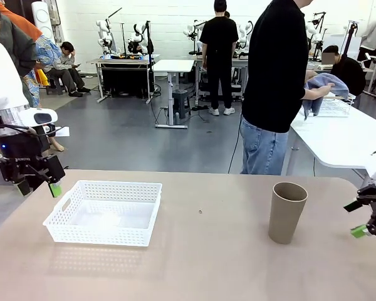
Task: Clean and organize the cups into the basket.
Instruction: Pick up the Organizing basket and move it to the center of the table, then pick up the Reusable plastic cup from the right side of the table and place it inside the Organizing basket.
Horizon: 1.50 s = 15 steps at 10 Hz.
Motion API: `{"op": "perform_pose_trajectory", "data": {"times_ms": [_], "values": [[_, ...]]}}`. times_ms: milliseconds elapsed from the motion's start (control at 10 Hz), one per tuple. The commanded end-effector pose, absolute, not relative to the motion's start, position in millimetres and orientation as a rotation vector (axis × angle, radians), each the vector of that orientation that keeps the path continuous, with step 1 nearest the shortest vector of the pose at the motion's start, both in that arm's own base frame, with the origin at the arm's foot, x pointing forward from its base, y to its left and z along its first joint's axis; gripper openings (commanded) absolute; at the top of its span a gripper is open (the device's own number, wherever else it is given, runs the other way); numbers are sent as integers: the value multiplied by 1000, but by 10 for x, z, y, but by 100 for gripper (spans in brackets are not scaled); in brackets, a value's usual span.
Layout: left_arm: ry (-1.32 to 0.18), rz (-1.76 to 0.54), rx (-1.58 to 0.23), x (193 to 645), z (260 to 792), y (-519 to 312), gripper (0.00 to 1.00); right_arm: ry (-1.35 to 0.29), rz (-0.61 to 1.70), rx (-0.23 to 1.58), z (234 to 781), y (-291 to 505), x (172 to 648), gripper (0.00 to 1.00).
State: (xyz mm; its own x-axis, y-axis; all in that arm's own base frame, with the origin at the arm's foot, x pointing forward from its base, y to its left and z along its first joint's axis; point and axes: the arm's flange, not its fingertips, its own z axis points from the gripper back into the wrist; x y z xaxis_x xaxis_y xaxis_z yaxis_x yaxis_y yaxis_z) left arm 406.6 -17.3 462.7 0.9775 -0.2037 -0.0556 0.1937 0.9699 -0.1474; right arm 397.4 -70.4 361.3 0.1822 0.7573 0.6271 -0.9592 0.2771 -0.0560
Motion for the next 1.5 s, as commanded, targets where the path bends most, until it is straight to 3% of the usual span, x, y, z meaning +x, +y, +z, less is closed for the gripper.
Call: {"op": "perform_pose_trajectory", "data": {"times_ms": [0,100,800,1100,1400], "values": [[55,-199,-144,4046,4690,-158,100,-645,1306,500,3510,-604,4167,100],[55,-199,-144,4046,4690,-158,100,-617,1255,392,3613,-704,3974,100],[55,-199,-144,4046,4690,-158,100,-632,1254,407,3623,-723,4028,100],[1,-164,-94,4148,4568,-113,100,-860,1377,633,3562,-676,4183,100],[-36,-135,-94,4259,4489,-146,100,-846,1353,738,3419,-842,4196,100]]}}
